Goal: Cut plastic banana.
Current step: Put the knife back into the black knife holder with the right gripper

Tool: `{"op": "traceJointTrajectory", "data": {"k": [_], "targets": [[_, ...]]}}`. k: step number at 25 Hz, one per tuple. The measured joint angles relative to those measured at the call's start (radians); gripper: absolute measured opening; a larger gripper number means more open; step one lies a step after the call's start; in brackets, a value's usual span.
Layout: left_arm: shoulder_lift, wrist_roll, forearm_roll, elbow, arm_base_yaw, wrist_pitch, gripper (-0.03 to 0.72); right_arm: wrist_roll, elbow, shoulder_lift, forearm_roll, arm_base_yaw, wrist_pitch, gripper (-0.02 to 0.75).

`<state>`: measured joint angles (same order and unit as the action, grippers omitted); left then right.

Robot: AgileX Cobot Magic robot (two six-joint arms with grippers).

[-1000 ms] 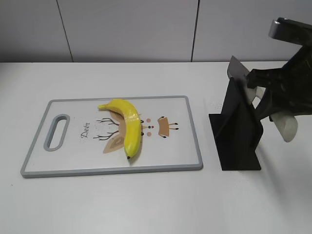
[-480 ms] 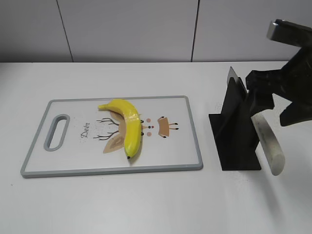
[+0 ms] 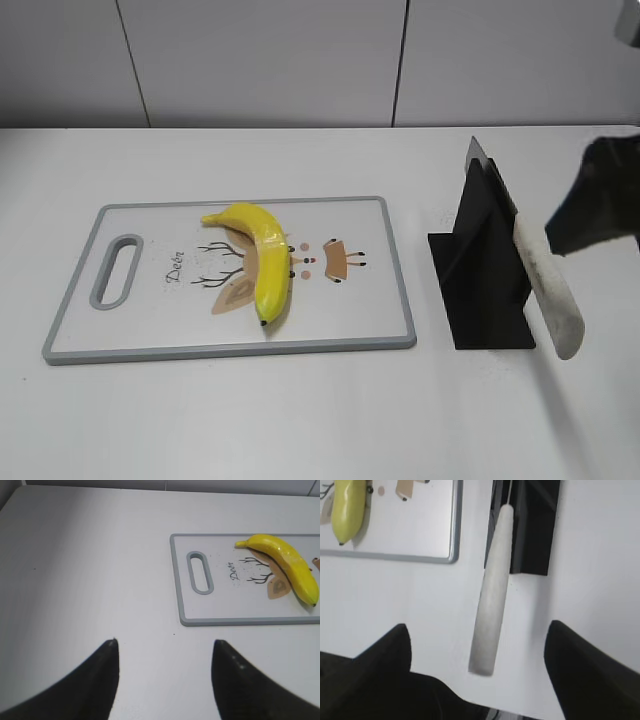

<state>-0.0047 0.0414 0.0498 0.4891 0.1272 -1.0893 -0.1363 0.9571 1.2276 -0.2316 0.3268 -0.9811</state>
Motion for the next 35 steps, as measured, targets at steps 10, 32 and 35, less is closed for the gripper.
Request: {"op": "traceJointTrajectory", "data": {"k": [10, 32, 35], "targets": [[0.000, -0.001, 0.000, 0.000, 0.000, 0.000, 0.552, 0.156, -0.285, -0.439, 0.063, 0.000, 0.028, 0.568], [0.000, -0.003, 0.004, 0.000, 0.000, 0.001, 0.552, 0.198, -0.421, -1.162, 0.133, 0.000, 0.046, 0.554], [0.000, -0.003, 0.004, 0.000, 0.000, 0.001, 0.552, 0.169, -0.440, -1.162, 0.133, 0.000, 0.107, 0.553]]}}
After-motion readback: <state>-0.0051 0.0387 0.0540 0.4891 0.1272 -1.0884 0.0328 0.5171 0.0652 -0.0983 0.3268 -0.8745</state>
